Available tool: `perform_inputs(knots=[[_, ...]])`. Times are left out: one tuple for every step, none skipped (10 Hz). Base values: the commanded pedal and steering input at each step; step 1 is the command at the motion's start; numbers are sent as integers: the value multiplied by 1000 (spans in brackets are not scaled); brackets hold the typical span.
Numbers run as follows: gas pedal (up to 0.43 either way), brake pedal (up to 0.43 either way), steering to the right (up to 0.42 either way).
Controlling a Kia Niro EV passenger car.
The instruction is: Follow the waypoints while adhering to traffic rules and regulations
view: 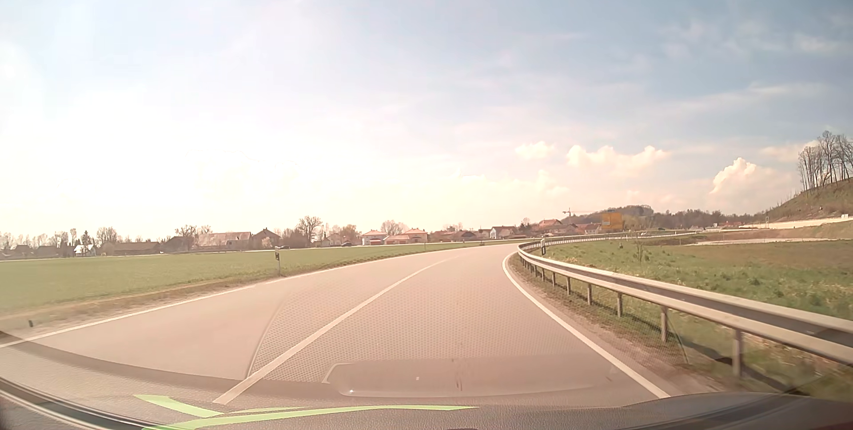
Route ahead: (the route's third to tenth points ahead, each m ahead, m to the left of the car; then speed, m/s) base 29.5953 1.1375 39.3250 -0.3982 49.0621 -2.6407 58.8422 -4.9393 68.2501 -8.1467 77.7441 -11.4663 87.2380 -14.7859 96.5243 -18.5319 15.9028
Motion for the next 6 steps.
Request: perform_inputs(knots=[[197, 0, 22], [197, 0, 22], [197, 0, 22], [189, 0, 22], [189, 0, 22], [189, 0, 22]])
